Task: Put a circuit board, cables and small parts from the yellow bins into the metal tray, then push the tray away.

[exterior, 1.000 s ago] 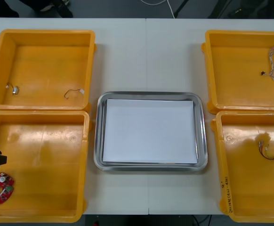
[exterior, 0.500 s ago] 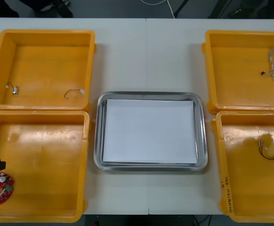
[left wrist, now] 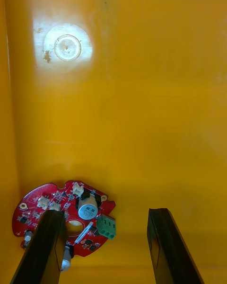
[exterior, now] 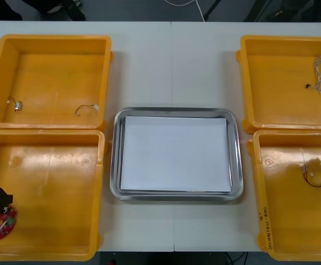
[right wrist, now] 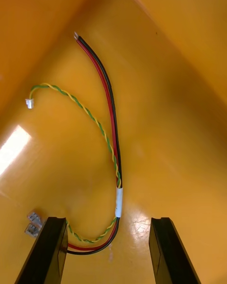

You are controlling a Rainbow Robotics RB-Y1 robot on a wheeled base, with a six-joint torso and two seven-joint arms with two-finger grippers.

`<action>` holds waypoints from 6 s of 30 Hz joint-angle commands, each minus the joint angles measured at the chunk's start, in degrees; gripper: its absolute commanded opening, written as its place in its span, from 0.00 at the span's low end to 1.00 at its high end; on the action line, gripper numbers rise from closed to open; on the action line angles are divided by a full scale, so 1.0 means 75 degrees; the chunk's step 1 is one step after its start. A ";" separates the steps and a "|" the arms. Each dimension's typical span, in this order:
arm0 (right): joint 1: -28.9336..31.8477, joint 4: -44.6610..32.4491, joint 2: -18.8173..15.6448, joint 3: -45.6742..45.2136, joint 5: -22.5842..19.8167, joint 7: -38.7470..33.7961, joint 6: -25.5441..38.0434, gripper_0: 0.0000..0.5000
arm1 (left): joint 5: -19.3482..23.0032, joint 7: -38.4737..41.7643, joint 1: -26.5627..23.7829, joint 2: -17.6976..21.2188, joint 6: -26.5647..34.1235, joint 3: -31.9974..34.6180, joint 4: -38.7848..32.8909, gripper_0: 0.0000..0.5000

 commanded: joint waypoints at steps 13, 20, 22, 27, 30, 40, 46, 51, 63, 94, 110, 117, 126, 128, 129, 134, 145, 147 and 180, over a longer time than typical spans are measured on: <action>0.0652 -0.0233 0.0193 0.0096 0.0250 -0.0196 -0.0654 1.00 | -0.0370 0.0682 0.0633 0.0384 -0.1026 -0.0492 0.0405 1.00; 0.0546 0.0247 0.0251 0.0178 0.0191 -0.0114 -0.1017 1.00 | -0.0616 0.0682 0.0622 0.0419 -0.1389 -0.0750 0.0627 1.00; 0.0511 0.0329 0.0251 0.0236 0.0215 -0.0114 -0.1122 1.00 | -0.0639 0.0670 0.0622 0.0407 -0.1530 -0.0809 0.0721 1.00; 0.0476 0.0341 0.0251 0.0248 0.0227 -0.0184 -0.1134 1.00 | -0.0827 0.0693 0.0598 0.0454 -0.1588 -0.0961 0.0791 1.00; 0.0441 0.0423 0.0251 0.0295 0.0238 -0.0207 -0.1134 1.00 | -0.0838 0.0693 0.0575 0.0489 -0.1705 -0.1020 0.0920 1.00; 0.0300 0.0728 0.0251 0.0424 0.0250 -0.0172 -0.1181 1.00 | -0.0838 0.0658 0.0528 0.0524 -0.1928 -0.1137 0.1108 1.00; 0.0230 0.0751 0.0251 0.0506 0.0297 -0.0219 -0.1216 1.00 | -0.0838 0.0682 0.0516 0.0536 -0.1928 -0.1137 0.1108 1.00; 0.0171 0.0751 0.0251 0.0541 0.0320 -0.0219 -0.1216 1.00 | -0.0827 0.0670 0.0457 0.0536 -0.1928 -0.1137 0.1108 1.00; 0.0148 0.0751 0.0322 0.0600 0.0367 -0.0219 -0.1263 0.00 | -0.0815 0.0635 0.0387 0.0524 -0.1916 -0.1137 0.1108 0.94; -0.0977 -0.0854 0.0146 -0.0935 0.0707 0.0390 0.1631 0.00 | -0.0604 0.0693 -0.0316 0.0524 -0.1108 -0.1137 0.1096 0.00; -0.1481 -0.2460 -0.0065 -0.1123 0.0379 0.0590 0.2880 0.00 | -0.0241 0.1010 -0.1371 0.0524 -0.0498 -0.1606 0.1096 0.00; -0.1692 -0.2647 -0.0288 -0.1064 -0.0570 0.0730 0.2880 0.00 | -0.0253 0.1209 -0.1968 0.0524 -0.0123 -0.1946 0.1096 0.00; -0.1950 -0.2694 -0.0909 -0.0912 -0.1578 0.1914 0.2880 0.00 | -0.0370 0.1467 -0.2566 0.0524 0.0193 -0.2332 0.1108 0.00; -0.1985 -0.2671 -0.1038 -0.0830 -0.1684 0.2183 0.2880 0.00 | -0.0428 0.1490 -0.2613 0.0524 0.0193 -0.2403 0.1108 0.00; -0.1997 -0.2683 -0.1096 -0.0748 -0.1707 0.2382 0.2880 0.00 | -0.0440 0.1502 -0.2613 0.0524 0.0193 -0.2426 0.1108 0.00; -0.2137 -0.2671 -0.1366 -0.0350 -0.1777 0.3132 0.2880 0.00 | -0.0440 0.1502 -0.2625 0.0548 0.0193 -0.2449 0.1108 0.00; -0.2770 -0.2671 -0.1753 0.0541 -0.2504 0.3777 0.2880 0.00 | -0.0487 0.1584 -0.2554 0.0560 0.0205 -0.2449 0.1155 1.00; -0.2852 -0.2671 -0.1764 0.0600 -0.2715 0.3812 0.2880 0.00 | -0.0487 0.1607 -0.2543 0.0560 0.0193 -0.2449 0.1166 1.00; -0.4493 -0.2683 -0.1846 0.3400 -0.2457 0.3871 0.2880 0.00 | -0.0112 0.2264 -0.3703 0.0642 0.2619 -0.1653 0.0698 1.00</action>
